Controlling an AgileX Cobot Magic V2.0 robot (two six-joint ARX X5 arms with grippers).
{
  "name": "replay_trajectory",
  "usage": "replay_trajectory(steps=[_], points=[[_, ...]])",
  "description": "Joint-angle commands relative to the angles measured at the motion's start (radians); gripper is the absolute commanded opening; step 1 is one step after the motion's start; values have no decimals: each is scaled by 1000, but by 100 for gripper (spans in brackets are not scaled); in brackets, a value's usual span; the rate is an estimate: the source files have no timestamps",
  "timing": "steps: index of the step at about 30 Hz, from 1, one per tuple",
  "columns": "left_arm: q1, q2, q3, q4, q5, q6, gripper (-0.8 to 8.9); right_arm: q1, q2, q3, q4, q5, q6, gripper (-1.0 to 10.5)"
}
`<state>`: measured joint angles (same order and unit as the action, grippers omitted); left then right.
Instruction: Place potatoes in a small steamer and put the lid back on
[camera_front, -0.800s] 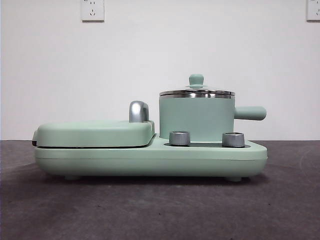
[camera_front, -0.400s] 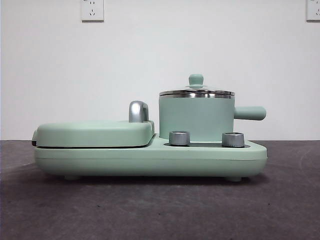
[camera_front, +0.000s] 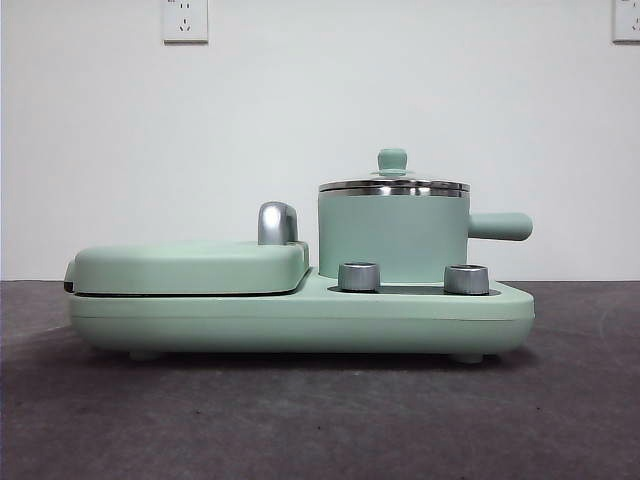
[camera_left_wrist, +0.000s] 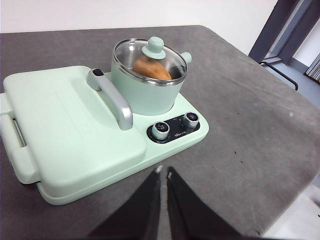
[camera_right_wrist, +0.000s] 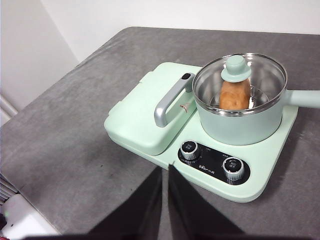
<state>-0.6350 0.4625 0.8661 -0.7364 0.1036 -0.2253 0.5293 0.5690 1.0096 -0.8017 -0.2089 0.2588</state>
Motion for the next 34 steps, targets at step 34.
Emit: replay_trajectory(steps=[34], points=[[586, -459, -835, 552, -22, 148, 19, 6, 4, 5, 13, 0, 2, 18]])
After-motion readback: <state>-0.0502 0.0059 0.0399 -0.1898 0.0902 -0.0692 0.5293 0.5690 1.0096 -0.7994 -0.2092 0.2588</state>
